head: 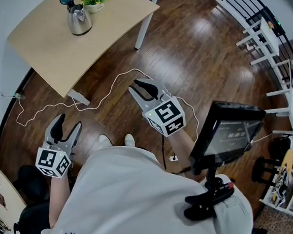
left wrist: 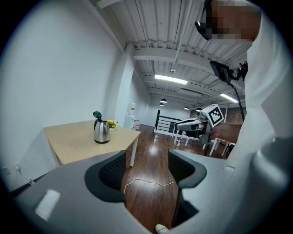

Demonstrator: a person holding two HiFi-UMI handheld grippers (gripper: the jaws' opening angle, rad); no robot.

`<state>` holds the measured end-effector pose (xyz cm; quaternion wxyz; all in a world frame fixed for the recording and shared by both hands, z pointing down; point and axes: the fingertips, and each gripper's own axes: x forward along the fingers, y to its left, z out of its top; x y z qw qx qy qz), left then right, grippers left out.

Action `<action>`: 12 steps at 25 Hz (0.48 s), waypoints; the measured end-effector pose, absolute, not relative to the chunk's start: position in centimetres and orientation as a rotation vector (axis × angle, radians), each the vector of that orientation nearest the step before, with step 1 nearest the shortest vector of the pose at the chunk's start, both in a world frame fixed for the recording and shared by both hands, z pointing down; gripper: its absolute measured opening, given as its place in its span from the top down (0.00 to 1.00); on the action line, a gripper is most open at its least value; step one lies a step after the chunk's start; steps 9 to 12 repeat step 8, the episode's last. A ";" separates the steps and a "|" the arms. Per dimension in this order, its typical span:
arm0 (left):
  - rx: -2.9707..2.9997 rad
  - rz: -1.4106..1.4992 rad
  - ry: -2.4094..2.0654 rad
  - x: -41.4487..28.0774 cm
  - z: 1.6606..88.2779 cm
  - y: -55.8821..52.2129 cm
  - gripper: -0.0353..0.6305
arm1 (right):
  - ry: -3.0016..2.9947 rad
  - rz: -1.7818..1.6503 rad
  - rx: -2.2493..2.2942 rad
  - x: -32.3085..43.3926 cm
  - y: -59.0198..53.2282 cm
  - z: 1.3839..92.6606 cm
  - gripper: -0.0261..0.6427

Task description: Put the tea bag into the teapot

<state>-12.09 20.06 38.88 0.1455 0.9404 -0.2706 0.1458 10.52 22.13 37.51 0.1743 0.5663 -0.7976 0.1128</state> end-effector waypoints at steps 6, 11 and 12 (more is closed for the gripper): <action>2.712 0.422 -0.769 -12.1 39.1 20.0 0.51 | -2.249 0.328 1.607 10.4 22.2 37.7 0.83; 2.718 0.422 -0.766 -12.2 39.2 19.9 0.51 | -2.246 0.332 1.610 10.3 22.1 37.8 0.83; 2.718 0.422 -0.766 -12.2 39.2 19.9 0.51 | -2.246 0.332 1.610 10.3 22.1 37.8 0.83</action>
